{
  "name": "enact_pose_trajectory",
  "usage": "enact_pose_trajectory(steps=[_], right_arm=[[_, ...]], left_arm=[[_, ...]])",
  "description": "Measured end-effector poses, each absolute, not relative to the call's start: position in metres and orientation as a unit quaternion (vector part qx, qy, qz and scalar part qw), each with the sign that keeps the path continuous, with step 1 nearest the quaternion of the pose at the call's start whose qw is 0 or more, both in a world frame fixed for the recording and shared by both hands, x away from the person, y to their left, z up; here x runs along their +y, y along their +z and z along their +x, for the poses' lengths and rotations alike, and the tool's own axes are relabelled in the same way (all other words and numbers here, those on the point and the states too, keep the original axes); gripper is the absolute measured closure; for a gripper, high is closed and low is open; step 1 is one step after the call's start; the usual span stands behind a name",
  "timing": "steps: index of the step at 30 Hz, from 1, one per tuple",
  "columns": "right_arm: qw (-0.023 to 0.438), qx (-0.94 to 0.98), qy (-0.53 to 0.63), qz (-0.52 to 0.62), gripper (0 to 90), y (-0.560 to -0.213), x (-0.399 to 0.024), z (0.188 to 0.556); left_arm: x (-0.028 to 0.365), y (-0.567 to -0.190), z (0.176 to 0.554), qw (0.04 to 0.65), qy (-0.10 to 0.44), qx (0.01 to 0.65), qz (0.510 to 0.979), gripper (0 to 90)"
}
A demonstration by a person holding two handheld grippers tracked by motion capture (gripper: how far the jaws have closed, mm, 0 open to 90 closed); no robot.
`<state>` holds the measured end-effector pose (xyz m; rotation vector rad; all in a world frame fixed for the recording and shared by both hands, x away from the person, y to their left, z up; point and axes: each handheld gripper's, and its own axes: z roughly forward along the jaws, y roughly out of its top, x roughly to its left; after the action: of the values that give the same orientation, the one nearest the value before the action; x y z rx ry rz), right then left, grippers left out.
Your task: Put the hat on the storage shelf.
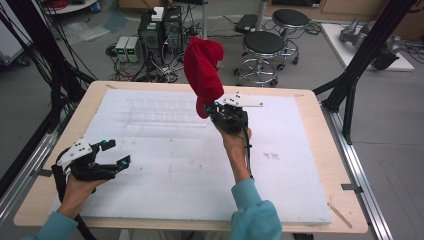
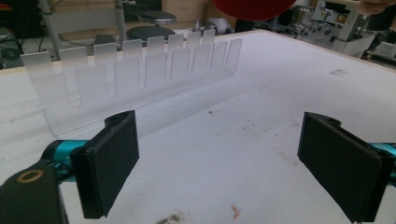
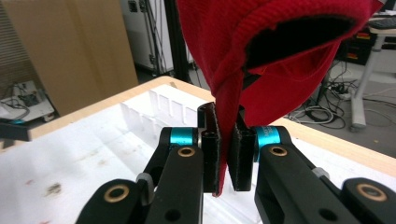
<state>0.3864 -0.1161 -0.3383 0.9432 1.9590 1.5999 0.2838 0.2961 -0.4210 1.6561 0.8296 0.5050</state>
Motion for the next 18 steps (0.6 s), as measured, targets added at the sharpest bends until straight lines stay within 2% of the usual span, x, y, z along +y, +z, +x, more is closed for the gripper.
enact_pose_trajectory(steps=[8, 18], right_arm=[[0.210, 0.706, 0.572, 0.361, 85.3, -0.354, -0.110, 0.403], [0.204, 0.705, 0.568, 0.372, 85.3, -0.365, -0.107, 0.413]], left_arm=[[0.303, -0.434, 0.278, 0.567, 0.237, 0.363, 0.700, 12.9], [0.303, -0.441, 0.279, 0.566, 0.239, 0.363, 0.700, 12.9]])
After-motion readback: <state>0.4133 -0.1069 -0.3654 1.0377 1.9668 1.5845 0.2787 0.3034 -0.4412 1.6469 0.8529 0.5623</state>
